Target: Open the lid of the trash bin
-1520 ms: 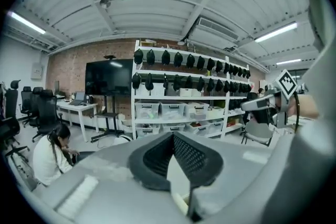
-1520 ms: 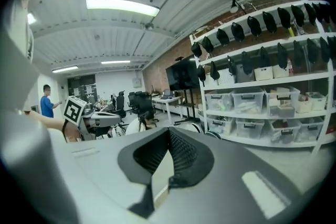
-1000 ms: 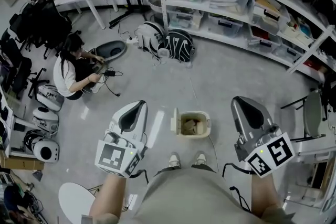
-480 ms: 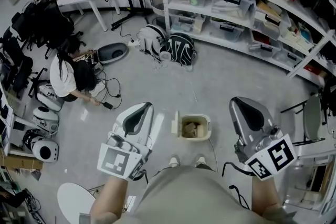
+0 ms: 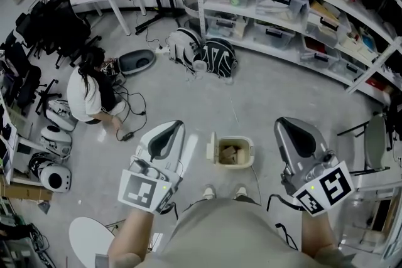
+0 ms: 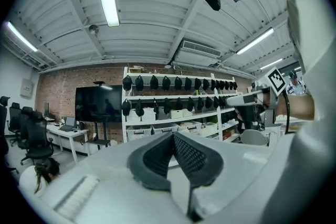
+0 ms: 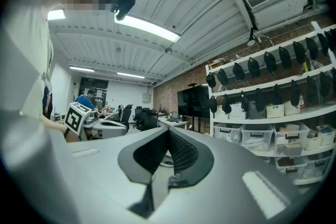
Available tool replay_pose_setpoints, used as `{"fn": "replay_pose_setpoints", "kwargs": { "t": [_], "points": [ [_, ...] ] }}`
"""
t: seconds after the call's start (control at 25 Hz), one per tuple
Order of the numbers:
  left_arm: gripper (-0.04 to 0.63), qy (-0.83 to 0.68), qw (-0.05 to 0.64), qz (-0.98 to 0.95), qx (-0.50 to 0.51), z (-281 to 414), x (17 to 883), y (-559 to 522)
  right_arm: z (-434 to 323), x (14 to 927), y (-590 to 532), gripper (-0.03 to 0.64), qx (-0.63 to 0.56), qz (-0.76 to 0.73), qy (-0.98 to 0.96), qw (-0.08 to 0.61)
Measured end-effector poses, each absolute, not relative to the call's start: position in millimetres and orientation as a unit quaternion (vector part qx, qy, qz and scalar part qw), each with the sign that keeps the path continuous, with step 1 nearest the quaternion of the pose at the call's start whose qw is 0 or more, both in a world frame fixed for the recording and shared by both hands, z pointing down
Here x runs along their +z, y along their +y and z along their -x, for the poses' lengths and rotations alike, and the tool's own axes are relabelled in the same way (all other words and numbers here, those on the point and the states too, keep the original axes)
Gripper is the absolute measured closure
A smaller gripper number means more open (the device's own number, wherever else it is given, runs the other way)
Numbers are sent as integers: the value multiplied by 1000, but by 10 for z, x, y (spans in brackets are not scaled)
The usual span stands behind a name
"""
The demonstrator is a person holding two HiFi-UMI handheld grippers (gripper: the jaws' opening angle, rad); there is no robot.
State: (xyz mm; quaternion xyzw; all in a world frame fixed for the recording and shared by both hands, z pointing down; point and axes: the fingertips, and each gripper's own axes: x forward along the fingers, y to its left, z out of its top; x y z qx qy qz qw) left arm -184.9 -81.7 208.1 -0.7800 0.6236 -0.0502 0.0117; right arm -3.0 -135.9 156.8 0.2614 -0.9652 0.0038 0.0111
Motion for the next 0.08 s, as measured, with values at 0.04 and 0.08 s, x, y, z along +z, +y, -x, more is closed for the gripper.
{"fn": "replay_pose_setpoints", "kwargs": {
  "t": [0.04, 0.08],
  "points": [
    [594, 622, 17, 781, -53, 1850, 2082, -823, 39, 1582, -1363, 614, 4, -261, -965, 11],
    [594, 621, 22, 782, -55, 1850, 2083, -829, 48, 1596, -1366, 614, 5, -260, -966, 12]
  ]
}}
